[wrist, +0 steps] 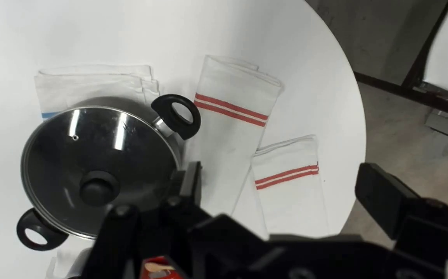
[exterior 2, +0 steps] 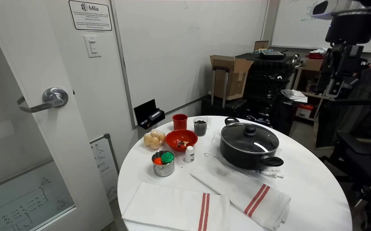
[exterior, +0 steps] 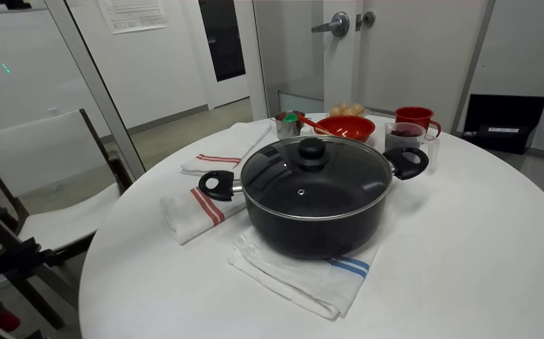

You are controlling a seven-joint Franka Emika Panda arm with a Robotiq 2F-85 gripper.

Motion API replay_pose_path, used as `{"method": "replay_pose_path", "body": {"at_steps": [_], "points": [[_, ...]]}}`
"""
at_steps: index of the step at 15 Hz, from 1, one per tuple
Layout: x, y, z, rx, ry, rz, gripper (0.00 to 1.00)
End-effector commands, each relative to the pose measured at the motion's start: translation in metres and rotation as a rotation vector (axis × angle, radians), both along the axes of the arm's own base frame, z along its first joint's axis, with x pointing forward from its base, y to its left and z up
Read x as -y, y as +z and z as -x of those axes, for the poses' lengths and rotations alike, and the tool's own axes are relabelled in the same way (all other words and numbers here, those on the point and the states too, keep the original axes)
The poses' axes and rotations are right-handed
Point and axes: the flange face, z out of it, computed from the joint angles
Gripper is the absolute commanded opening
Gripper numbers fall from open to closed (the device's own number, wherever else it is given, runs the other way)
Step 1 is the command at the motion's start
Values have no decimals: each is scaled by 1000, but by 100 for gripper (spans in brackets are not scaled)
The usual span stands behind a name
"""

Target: Take the lid off of the pot

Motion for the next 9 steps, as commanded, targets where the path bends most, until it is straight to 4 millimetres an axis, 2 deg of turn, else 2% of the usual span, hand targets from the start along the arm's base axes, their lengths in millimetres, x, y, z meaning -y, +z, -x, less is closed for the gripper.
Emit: {"method": "replay_pose_path", "body": {"at_steps": [1, 9], "points": [[24, -23, -38, -47, -119, -9, 100], [80, -84, -120, -113, -366, 2, 100]]}}
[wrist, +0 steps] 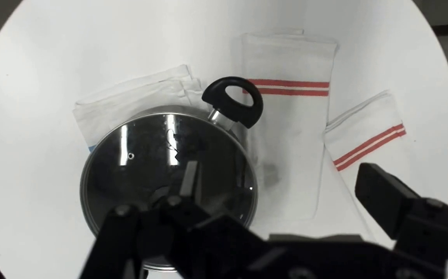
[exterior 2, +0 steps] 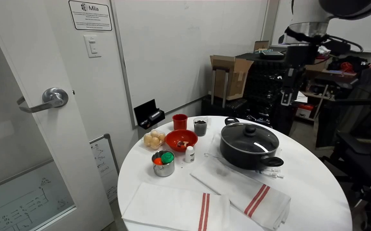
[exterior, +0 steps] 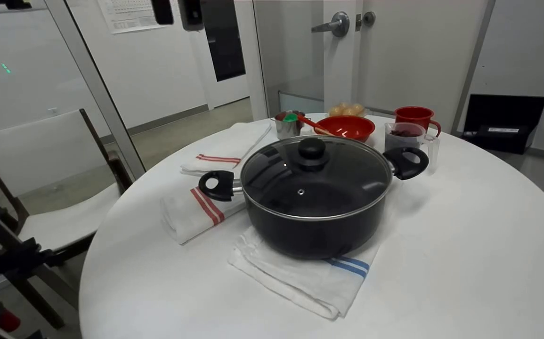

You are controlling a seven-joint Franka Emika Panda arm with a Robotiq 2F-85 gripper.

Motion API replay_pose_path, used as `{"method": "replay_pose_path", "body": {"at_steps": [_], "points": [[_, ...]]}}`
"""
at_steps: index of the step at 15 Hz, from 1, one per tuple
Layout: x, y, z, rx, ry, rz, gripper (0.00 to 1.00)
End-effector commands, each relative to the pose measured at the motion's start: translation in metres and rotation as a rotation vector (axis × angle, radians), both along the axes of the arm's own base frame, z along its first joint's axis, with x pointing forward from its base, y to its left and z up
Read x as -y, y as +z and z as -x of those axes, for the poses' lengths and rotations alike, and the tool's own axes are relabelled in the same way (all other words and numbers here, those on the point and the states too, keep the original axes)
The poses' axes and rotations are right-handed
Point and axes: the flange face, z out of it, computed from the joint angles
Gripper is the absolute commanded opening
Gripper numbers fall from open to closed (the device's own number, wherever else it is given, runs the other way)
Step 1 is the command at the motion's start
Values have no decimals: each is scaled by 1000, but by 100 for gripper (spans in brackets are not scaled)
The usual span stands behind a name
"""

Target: Take the lid off of the pot

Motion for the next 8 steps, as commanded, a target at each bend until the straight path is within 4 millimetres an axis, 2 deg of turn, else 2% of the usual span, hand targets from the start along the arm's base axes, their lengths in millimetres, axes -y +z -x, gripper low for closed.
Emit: {"method": "replay_pose_path", "body": {"at_steps": [1, 4, 8], "points": [[24, -30, -48, -25, -97, -25, 100], [42, -55, -74, -41, -156, -41, 100], [63, -84, -95, -70, -225, -33, 100]]}}
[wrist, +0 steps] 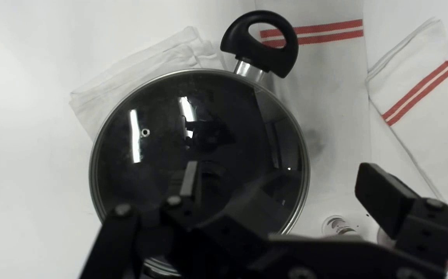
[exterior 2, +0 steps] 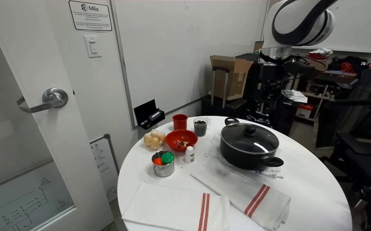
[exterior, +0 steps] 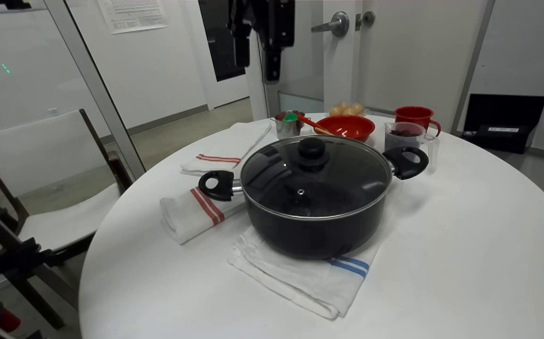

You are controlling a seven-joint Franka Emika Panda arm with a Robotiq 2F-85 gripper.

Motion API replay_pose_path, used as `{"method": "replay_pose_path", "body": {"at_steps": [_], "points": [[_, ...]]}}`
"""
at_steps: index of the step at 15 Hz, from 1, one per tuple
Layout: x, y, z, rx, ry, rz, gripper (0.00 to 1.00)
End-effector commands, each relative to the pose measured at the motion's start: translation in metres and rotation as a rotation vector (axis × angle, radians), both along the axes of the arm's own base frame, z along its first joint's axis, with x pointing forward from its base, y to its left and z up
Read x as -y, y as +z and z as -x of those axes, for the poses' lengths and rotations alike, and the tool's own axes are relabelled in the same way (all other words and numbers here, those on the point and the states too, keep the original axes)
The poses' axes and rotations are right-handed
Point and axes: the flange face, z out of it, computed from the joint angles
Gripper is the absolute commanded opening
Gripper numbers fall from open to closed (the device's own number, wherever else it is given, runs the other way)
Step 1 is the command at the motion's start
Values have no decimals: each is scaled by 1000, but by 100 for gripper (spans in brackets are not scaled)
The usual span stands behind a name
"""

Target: Take the lid off of the pot

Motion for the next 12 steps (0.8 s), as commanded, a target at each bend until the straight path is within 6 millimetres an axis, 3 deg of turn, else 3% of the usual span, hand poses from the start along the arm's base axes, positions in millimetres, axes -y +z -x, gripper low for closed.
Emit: {"method": "replay_pose_path", "body": {"at_steps": [1, 6, 12], "points": [[16, -23, -26, -28, -73, 2, 100], [32, -56, -45, -64, -169, 33, 100], [38, -89, -63, -98, -252, 75, 100]]}}
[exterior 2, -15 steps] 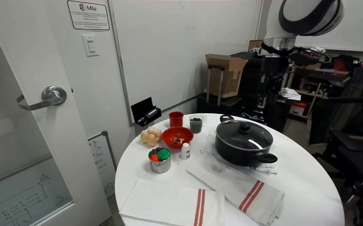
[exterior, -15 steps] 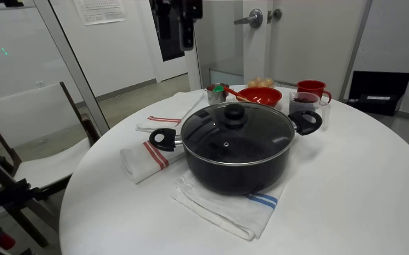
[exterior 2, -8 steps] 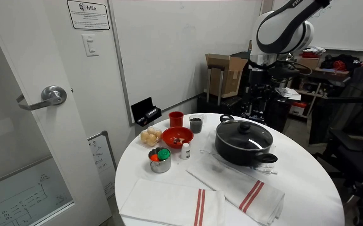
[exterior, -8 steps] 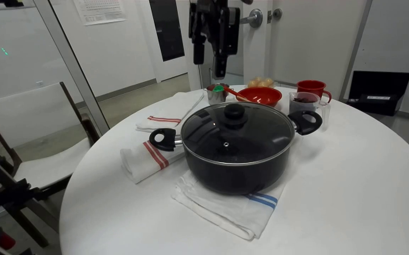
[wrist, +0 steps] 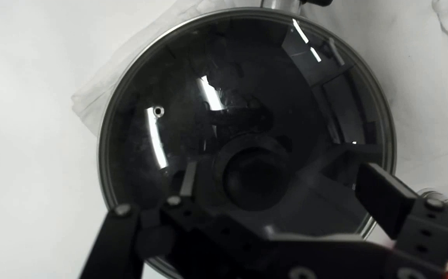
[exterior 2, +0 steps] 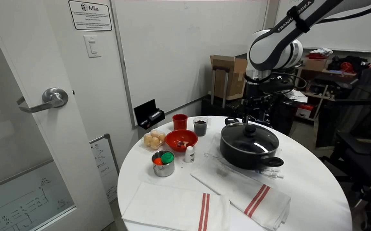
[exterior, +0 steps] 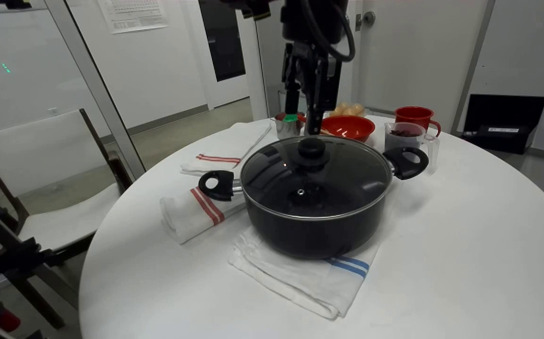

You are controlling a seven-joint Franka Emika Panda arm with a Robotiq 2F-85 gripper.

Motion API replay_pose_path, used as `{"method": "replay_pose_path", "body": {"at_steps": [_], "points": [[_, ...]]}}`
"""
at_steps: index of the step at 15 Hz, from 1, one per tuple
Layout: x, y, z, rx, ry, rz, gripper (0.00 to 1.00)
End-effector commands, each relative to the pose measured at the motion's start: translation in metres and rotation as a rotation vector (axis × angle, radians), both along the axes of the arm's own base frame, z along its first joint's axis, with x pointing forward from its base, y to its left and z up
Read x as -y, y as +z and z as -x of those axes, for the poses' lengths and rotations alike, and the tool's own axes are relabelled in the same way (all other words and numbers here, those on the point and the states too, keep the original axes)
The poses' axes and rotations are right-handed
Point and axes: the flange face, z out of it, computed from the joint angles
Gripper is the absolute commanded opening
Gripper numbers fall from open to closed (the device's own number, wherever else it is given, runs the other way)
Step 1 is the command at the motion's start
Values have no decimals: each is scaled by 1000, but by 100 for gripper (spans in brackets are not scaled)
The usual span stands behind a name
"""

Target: Take the lid off of the pot

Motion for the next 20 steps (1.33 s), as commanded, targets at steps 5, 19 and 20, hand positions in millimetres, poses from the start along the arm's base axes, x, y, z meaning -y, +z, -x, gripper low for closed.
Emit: {"method": "replay_pose_path", "body": {"at_steps": [5, 19, 20], "points": [[11, -24, -15, -47, -80, 42, 100], [9, -33, -12, -62, -97, 49, 38], [8, -31, -13, -58, -93, 46, 28]]}}
